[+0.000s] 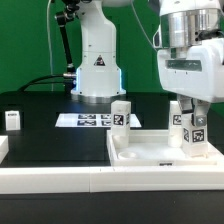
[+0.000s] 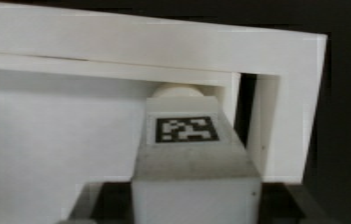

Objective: Assemble square table

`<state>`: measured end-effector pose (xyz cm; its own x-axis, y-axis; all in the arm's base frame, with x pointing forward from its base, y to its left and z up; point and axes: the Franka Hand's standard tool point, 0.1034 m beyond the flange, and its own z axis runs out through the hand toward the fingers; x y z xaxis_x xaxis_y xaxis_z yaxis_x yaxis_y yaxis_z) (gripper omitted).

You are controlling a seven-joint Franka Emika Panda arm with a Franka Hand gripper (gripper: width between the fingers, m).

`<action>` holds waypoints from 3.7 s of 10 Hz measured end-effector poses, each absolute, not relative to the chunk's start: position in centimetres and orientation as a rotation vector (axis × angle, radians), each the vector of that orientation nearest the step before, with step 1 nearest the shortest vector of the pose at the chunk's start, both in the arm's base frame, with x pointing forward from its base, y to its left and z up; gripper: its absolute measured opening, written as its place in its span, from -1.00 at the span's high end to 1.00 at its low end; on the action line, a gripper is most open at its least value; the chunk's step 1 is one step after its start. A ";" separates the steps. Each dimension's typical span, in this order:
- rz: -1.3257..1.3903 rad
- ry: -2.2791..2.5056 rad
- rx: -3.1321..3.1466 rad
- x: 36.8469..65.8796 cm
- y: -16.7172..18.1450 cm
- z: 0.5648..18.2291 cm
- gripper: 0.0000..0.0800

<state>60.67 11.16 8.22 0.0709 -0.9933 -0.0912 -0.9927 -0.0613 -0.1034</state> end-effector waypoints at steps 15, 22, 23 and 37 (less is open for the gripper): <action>-0.124 0.946 -2.901 60.7 12.2 8.2 -0.62; -0.162 0.220 -3.086 60.8 11.9 8.2 -0.62; -0.162 0.229 -3.085 60.8 11.8 8.2 -0.51; -0.111 1.564 -2.609 60.5 12.0 8.1 0.28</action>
Offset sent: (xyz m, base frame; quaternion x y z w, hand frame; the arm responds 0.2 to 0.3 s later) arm 0.0000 0.0000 0.0000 0.0000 0.0000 -0.0650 0.9979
